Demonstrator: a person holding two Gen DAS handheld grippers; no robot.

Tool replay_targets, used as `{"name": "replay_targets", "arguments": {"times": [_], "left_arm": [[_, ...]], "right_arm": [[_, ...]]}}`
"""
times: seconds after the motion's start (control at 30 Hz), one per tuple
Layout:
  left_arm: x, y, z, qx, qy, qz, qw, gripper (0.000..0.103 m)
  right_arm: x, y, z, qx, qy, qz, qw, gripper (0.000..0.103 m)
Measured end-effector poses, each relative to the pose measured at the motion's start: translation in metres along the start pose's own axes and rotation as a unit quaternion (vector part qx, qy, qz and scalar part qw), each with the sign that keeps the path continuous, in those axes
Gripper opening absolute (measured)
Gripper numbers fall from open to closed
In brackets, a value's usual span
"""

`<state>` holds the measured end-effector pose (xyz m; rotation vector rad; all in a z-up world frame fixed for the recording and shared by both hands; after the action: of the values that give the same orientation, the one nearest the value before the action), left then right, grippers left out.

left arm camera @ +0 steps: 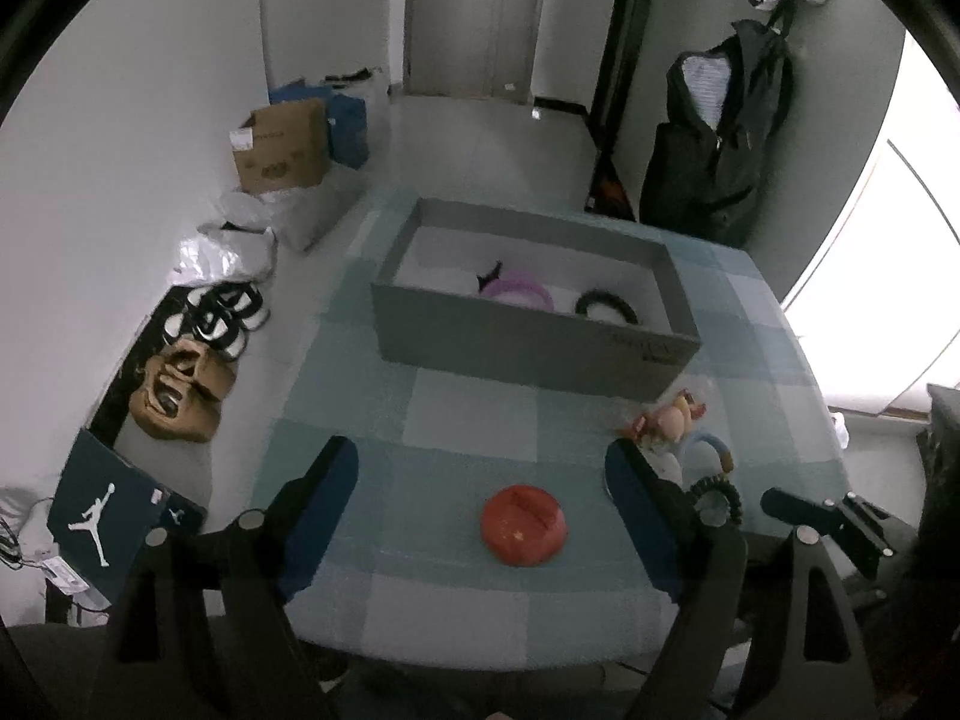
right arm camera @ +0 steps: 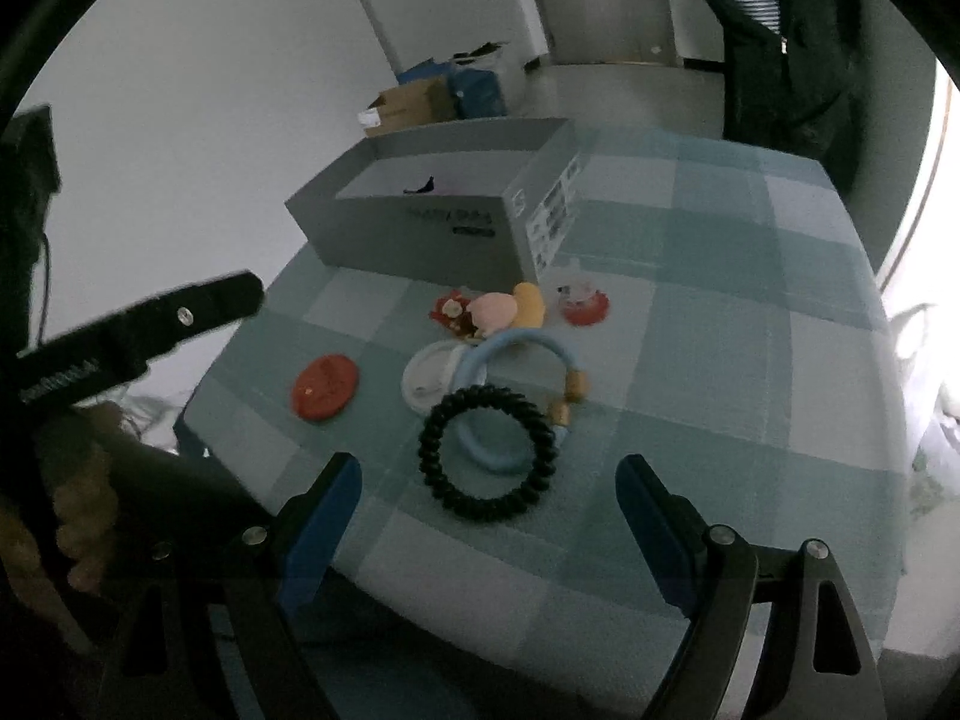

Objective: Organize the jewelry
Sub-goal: 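Grasp the second black beaded bracelet with the right tool, then grasp the red round disc with the left tool while the right tool holds the bracelet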

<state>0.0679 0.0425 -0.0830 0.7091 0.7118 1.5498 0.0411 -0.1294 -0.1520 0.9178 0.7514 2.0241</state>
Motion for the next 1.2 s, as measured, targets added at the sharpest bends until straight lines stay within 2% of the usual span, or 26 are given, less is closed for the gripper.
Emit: {"name": "replay_targets", "arguments": {"times": [0.27, 0.37, 0.63, 0.77, 0.97, 1.2], "left_arm": [[0.022, -0.005, 0.006, 0.007, 0.047, 0.005, 0.9989, 0.082], [0.026, -0.007, 0.006, 0.013, 0.056, 0.009, 0.9983, 0.082], [0.030, -0.005, 0.007, 0.007, 0.058, 0.010, 0.9983, 0.083], [0.031, -0.006, 0.008, 0.012, 0.060, 0.006, 0.9981, 0.083], [0.035, -0.009, 0.005, 0.022, 0.062, 0.008, 0.9978, 0.083], [0.024, -0.017, -0.006, 0.055, 0.044, -0.011, 0.9975, 0.083]], "right_arm": [[-0.001, -0.007, 0.001, 0.007, 0.009, -0.019, 1.000, 0.086], [0.000, -0.011, 0.002, 0.010, 0.022, -0.033, 0.999, 0.075], [0.003, -0.016, -0.001, 0.023, 0.071, -0.082, 0.994, 0.065], [0.004, -0.017, -0.003, 0.026, 0.088, -0.096, 0.991, 0.054], [0.002, -0.012, 0.001, 0.019, 0.079, -0.088, 0.993, 0.047], [0.003, 0.011, 0.016, -0.022, 0.046, -0.053, 0.997, 0.047]]}}
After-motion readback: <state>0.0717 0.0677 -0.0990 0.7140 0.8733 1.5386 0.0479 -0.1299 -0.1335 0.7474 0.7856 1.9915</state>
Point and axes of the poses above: each gripper's, at about its wrist camera, not at the fingertips, and y roughly against the way its jaws point, x to its left, z to its top, the point moved 8 cm from there along -y, roughly the way its jaws point, and after that the axes turned 10 degrees about z, right-handed, at the moved point
